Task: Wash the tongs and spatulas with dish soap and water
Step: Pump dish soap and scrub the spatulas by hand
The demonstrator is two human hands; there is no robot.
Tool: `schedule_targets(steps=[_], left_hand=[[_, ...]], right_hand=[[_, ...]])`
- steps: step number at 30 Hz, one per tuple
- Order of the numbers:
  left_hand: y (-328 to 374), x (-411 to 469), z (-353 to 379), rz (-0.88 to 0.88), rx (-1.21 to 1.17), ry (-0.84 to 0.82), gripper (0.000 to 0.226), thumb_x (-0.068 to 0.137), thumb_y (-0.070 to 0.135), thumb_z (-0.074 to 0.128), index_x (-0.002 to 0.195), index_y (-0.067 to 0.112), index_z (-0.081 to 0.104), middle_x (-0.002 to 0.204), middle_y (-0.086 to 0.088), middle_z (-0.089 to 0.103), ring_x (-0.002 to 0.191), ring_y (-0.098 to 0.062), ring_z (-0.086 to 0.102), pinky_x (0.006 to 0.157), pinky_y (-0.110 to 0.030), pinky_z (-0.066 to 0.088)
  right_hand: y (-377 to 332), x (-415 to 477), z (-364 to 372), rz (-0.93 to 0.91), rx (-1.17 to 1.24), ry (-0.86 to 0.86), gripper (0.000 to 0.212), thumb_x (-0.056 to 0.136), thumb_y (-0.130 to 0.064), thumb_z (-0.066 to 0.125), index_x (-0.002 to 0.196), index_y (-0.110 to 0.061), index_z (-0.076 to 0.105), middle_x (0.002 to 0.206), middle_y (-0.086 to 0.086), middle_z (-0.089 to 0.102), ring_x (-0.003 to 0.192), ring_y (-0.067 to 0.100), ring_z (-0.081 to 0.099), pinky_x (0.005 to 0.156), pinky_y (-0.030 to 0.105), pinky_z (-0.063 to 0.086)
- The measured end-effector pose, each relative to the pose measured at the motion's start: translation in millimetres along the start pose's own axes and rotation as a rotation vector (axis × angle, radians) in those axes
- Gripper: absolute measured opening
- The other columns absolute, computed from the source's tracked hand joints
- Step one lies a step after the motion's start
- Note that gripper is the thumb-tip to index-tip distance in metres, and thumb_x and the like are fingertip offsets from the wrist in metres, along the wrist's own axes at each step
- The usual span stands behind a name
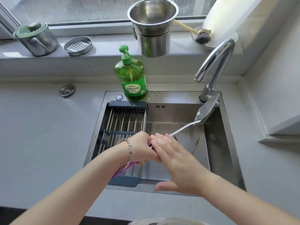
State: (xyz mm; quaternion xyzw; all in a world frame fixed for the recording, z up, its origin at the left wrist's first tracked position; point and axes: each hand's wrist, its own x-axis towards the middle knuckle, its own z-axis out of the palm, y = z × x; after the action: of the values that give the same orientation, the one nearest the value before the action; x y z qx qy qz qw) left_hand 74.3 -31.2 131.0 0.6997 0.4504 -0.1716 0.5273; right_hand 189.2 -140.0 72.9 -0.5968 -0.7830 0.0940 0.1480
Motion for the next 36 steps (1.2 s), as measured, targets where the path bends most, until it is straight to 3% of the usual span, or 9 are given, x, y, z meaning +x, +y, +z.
schedule_targets(steps=[2,5,10,15,20,24,29,33,36], left_hand=[[-3,1,-1,-0.01,0.01,0.014,0.021,0.072,0.014,0.073,0.073,-0.001,0.06,0.047,-0.005,0.046,0.036,-0.013,0.039,0.04,-0.017,0.035],[-5,1,-1,-0.013,-0.005,0.027,0.02,0.073,0.015,0.074,0.072,0.005,0.057,0.048,-0.003,0.043,0.037,-0.012,0.038,0.04,-0.02,0.035],[-7,1,5,0.048,-0.028,0.067,0.013,0.076,0.009,0.068,0.074,-0.002,0.062,0.044,-0.004,0.044,0.033,-0.011,0.038,0.04,-0.019,0.035],[-12,0,3,0.07,0.013,0.125,0.027,0.075,0.017,0.071,0.074,-0.008,0.062,0.057,-0.009,0.045,0.045,-0.016,0.04,0.047,-0.022,0.037],[-10,1,4,0.16,0.13,0.319,0.029,0.073,0.018,0.069,0.071,-0.01,0.06,0.056,-0.008,0.044,0.051,-0.017,0.037,0.05,-0.025,0.035],[-7,-3,5,0.156,0.281,0.506,0.016,0.078,0.023,0.065,0.074,0.008,0.064,0.058,0.002,0.052,0.054,-0.015,0.046,0.055,-0.025,0.044],[-5,-8,10,0.202,0.549,0.779,0.004,0.086,0.027,0.054,0.085,0.025,0.056,0.075,0.008,0.055,0.077,-0.018,0.057,0.068,-0.028,0.046],[-9,-7,13,0.317,0.704,0.966,0.015,0.061,0.011,0.076,0.067,0.012,0.062,0.057,0.0,0.059,0.046,-0.023,0.056,0.042,-0.027,0.045],[-9,-3,15,0.325,0.815,0.992,0.026,0.043,0.007,0.081,0.055,0.012,0.058,0.045,0.0,0.054,0.033,-0.022,0.05,0.035,-0.019,0.034]], right_hand=[[14,2,-5,0.051,-0.015,0.033,0.084,0.089,-0.067,0.018,0.134,0.001,0.038,0.137,0.018,0.049,0.133,0.025,0.032,0.115,0.034,0.011],[30,4,-11,0.349,-0.036,0.13,0.091,0.089,-0.068,0.011,0.131,0.004,0.046,0.135,0.02,0.05,0.131,0.031,0.039,0.112,0.038,0.012],[-11,2,8,0.084,0.043,0.043,0.09,0.087,-0.069,0.017,0.134,0.003,0.04,0.138,0.018,0.047,0.133,0.029,0.034,0.113,0.04,0.014],[22,5,-12,0.37,0.048,0.217,0.091,0.088,-0.068,0.01,0.131,0.002,0.048,0.138,0.017,0.047,0.134,0.027,0.033,0.114,0.037,0.012],[-6,4,-3,0.109,0.029,0.089,0.089,0.089,-0.067,0.013,0.134,0.003,0.043,0.14,0.017,0.045,0.135,0.027,0.034,0.114,0.039,0.015],[27,8,-17,0.465,0.04,0.211,0.094,0.088,-0.068,0.004,0.134,0.004,0.043,0.14,0.019,0.044,0.136,0.03,0.033,0.114,0.034,0.01],[-4,2,3,0.137,0.05,0.105,0.084,0.09,-0.065,0.017,0.14,0.001,0.034,0.148,0.016,0.035,0.14,0.023,0.022,0.114,0.038,0.015],[21,5,-6,0.501,0.132,0.279,0.091,0.087,-0.07,0.005,0.144,-0.004,0.028,0.152,0.011,0.026,0.143,0.017,0.009,0.116,0.032,0.002],[-6,10,2,0.267,0.143,0.18,0.091,0.087,-0.07,0.007,0.143,-0.001,0.027,0.152,0.013,0.026,0.143,0.019,0.011,0.116,0.035,0.004]])
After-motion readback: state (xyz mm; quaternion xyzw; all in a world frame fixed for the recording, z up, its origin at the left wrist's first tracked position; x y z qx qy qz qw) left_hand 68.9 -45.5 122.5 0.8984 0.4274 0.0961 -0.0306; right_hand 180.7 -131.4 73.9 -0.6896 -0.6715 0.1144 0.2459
